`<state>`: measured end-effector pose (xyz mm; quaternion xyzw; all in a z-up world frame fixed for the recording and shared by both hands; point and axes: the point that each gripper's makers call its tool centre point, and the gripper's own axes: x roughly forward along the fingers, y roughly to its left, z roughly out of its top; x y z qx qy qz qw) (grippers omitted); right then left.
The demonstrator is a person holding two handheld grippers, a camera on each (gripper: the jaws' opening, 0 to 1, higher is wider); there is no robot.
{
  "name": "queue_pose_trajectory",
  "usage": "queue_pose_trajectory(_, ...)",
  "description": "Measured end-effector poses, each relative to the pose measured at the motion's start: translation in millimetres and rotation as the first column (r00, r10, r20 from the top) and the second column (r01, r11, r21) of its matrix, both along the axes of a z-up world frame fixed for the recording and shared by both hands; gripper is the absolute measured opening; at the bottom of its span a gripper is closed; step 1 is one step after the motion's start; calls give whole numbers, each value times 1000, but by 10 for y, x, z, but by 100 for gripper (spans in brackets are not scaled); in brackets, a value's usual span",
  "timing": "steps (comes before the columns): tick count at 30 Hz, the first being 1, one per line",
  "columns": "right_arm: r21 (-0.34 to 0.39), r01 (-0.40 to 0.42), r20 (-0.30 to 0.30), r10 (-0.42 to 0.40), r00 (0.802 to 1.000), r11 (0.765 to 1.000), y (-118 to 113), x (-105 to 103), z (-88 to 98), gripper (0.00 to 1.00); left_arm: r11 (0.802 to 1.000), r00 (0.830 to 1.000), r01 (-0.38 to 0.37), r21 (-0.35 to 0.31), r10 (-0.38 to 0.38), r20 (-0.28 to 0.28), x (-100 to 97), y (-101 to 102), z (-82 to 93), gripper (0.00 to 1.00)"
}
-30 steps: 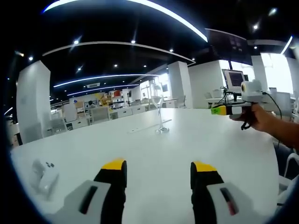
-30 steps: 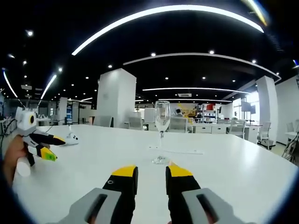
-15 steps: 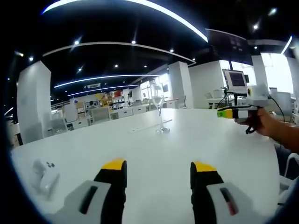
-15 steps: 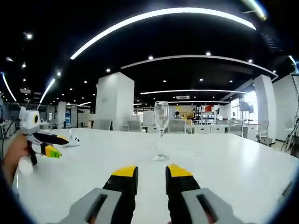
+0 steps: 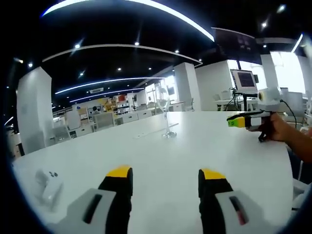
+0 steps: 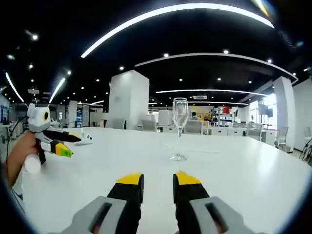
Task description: Stand the stemmed glass upright on the table place it in front of you
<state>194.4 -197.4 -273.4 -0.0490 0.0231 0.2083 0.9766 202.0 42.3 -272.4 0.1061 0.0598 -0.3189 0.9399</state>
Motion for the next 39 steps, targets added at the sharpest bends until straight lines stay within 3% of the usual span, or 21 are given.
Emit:
queue_pose_trajectory(9,-41,35,-2,-35,999,999,-34,-28,-42,28,1000,999,-5,3,5,-32,0,4,-45,54)
queue_pose_trajectory(17,-11,61,-25,-62,998,998,-95,-39,-72,28,999,1000,-11,-34,11,-6,-8,29,48,54)
queue_pose_trajectory(30,-60,59,-14,-60,998,996,-93,-5,-92,28,1000,1000,4,-7,-4,6,-32,-14,26,54)
queue_pose_trajectory(39,-46,59,14,-58,998,997,-125,9,-33,28,1000,1000,11,-6,-11,27,-48,-27,50,54)
